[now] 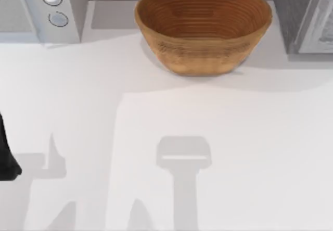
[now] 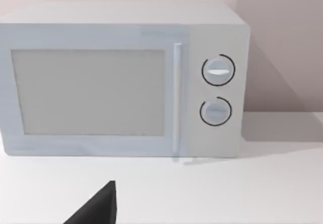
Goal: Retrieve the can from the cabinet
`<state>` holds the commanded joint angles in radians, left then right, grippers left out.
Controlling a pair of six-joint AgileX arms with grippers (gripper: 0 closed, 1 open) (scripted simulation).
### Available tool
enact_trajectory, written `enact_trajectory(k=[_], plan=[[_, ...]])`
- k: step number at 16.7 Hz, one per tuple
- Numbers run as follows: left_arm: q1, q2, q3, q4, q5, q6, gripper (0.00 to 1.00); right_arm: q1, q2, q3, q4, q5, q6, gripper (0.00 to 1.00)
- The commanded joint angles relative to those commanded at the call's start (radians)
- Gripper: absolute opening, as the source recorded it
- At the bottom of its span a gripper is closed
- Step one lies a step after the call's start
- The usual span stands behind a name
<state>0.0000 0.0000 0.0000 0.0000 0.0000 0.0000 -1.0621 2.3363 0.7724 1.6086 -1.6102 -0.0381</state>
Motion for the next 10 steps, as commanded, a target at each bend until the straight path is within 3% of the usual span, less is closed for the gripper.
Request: enact_trajectory(k=[6, 10], plan=[[0.0, 0.0, 0.0, 0.0, 0.0, 0.0, 1.0, 0.054, -0.054, -0.201, 0.045, -0.125, -0.024, 0.0], [0.0, 0.0, 0.0, 0.0, 0.0, 0.0, 1.0, 0.057, -0.058, -0.215, 0.049, -0.136, -0.026, 0.0]])
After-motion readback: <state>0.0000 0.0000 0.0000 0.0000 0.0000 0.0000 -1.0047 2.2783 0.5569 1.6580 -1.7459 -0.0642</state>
